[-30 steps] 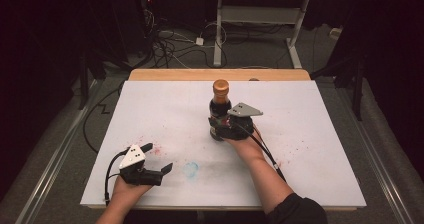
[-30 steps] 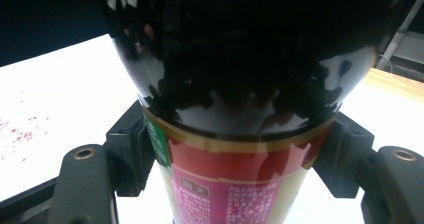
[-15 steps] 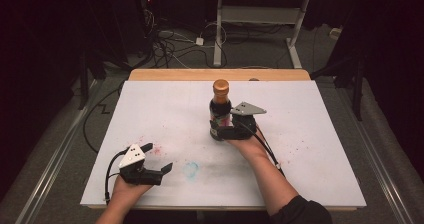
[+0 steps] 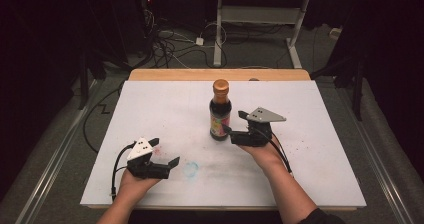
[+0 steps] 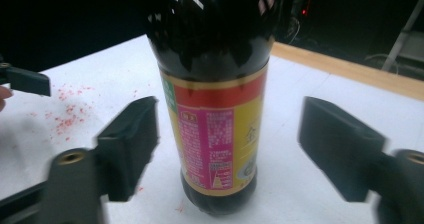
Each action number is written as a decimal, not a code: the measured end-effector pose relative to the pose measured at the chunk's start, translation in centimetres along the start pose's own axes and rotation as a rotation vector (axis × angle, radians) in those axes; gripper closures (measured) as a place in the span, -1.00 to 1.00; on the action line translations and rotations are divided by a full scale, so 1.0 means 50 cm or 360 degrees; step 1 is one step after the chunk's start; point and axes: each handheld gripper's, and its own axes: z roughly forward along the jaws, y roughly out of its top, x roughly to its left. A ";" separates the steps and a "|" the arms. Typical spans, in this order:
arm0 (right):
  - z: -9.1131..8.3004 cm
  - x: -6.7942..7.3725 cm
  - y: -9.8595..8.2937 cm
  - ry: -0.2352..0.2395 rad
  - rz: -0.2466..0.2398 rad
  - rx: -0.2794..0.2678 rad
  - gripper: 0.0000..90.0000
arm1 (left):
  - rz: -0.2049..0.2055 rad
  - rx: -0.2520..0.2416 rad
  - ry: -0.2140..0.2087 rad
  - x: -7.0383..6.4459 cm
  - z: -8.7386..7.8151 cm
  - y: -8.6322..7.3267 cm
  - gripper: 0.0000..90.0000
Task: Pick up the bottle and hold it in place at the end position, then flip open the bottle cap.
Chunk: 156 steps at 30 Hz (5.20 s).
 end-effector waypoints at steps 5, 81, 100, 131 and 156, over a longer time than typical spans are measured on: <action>-0.018 0.002 0.003 -0.0016 -0.0044 -0.0039 -0.09 | -0.0002 0.0017 -0.0033 -0.014 0.034 0.010 -1.00; -0.053 -0.017 0.170 0.0022 -0.0096 -0.0086 1.00 | -0.0007 0.0139 -0.0318 -0.113 0.319 0.045 -0.50; -0.057 0.001 0.205 0.0033 -0.0166 -0.0023 1.00 | 0.0055 0.0104 -0.0295 -0.114 0.317 0.038 -0.39; -0.053 0.005 0.224 0.0017 -0.0200 0.0071 1.00 | 0.0084 0.0082 -0.0285 -0.115 0.315 0.034 -0.36; -0.054 0.010 0.241 -0.0010 -0.0253 0.0159 1.00 | 0.0119 0.0092 -0.0245 -0.120 0.317 0.032 -0.34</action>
